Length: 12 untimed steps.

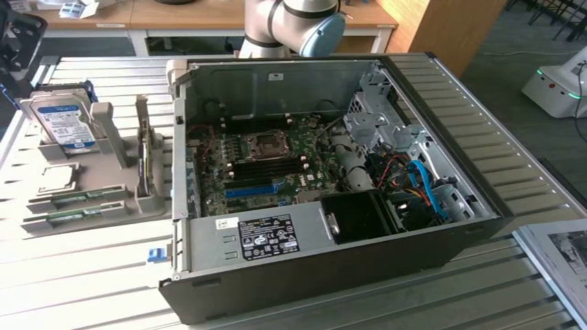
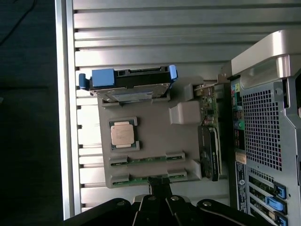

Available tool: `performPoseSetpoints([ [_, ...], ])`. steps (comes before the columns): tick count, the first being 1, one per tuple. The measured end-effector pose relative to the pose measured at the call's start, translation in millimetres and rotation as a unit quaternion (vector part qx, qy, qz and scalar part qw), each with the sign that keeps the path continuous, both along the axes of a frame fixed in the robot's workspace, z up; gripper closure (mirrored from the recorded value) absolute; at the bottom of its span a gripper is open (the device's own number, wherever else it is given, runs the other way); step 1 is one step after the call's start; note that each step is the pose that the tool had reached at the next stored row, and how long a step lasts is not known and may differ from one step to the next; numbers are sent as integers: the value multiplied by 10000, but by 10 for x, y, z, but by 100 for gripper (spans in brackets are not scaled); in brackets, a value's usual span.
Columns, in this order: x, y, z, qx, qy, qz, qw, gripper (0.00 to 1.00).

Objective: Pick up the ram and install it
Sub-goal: 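Reach for the ram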

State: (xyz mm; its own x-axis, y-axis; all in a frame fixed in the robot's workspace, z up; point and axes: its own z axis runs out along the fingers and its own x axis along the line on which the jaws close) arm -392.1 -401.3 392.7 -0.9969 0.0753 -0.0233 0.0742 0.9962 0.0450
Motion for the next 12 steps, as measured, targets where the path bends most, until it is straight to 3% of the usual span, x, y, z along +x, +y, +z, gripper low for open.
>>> performPoseSetpoints([
  [12, 0, -60, 0, 0, 0, -1, 10000, 90],
])
